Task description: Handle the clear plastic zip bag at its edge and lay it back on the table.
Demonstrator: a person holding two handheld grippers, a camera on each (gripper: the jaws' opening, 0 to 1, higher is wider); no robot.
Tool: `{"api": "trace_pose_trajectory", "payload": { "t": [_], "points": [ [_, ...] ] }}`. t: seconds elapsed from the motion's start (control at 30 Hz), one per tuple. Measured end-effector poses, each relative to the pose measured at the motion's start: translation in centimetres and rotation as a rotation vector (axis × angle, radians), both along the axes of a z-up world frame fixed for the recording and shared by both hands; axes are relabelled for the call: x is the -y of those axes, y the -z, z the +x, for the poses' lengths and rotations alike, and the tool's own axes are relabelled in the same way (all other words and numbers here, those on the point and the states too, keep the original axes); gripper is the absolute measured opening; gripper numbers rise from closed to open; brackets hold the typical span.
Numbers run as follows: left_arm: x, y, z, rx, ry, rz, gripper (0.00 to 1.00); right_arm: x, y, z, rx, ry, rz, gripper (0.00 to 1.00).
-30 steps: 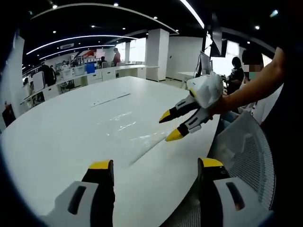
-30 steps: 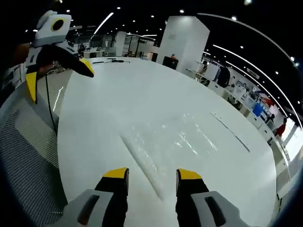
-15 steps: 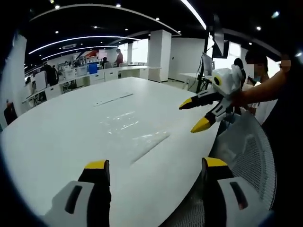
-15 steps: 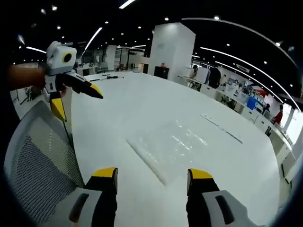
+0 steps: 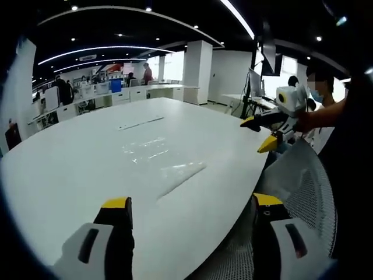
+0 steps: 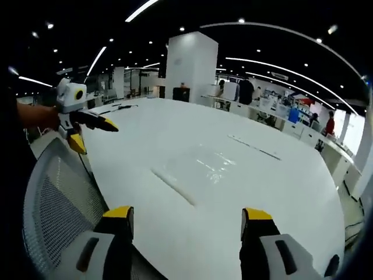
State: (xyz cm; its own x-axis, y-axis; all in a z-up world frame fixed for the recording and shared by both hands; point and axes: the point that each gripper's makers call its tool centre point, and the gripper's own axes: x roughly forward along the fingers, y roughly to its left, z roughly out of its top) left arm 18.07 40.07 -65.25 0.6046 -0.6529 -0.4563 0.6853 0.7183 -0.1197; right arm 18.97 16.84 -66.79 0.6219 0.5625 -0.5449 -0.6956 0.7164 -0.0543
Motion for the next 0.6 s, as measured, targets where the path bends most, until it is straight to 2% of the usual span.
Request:
{"api": "trace_pose_trajectory", "payload": {
  "t": [0.3, 0.43, 0.6],
  "points": [
    [0.2, -0.6, -0.7, 0.018, -0.025, -0.019, 0.84, 2.4, 0.2, -2.4, -0.028, 0.07, 0.029, 0.84],
    [0.0, -0.7, -0.8, 0.033, -0.032, -0.017, 0.86, 2.7, -0.5, -2.5, -0.007, 0.096, 0.051, 0.88],
    [-1.4, -0.1, -1.4, 0.027, -0.042, -0.012, 0.9, 2.6, -1.1, -2.3, 0.002, 0.101, 0.077, 0.93]
  ]
}}
